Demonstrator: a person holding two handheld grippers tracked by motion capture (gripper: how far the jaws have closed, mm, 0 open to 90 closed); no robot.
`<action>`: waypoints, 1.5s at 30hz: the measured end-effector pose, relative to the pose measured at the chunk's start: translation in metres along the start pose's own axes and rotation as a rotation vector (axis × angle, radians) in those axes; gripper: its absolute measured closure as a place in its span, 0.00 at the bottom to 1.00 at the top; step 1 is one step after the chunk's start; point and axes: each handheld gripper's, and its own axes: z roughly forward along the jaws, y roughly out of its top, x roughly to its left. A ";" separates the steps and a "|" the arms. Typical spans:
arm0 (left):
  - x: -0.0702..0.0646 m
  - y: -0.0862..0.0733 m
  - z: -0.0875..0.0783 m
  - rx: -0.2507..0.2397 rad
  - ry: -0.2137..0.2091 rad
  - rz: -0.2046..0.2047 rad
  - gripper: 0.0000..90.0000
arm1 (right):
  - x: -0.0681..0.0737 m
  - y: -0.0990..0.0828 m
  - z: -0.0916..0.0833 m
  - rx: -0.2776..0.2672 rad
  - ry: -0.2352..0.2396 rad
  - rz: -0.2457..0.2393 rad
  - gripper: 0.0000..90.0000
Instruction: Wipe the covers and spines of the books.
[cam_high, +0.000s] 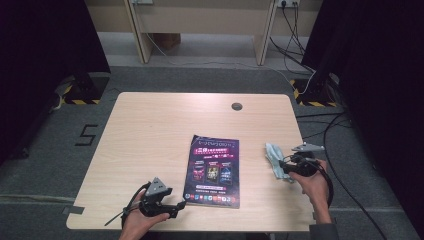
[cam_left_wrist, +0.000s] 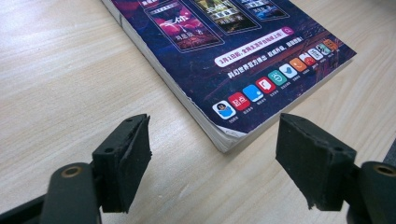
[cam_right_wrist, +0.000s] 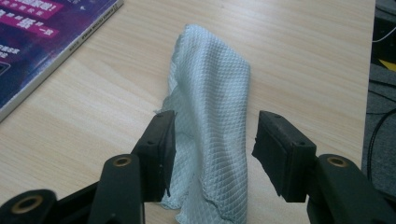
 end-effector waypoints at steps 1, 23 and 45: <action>0.000 0.000 0.000 0.001 0.000 0.001 0.28 | 0.001 0.000 0.001 0.003 0.000 -0.007 0.56; -0.002 0.019 0.040 0.020 0.003 -0.003 0.40 | 0.008 0.003 0.043 0.070 -0.026 -0.080 0.80; -0.042 0.010 0.038 0.048 0.041 0.110 0.43 | 0.061 0.046 0.009 -0.112 0.069 -0.219 0.92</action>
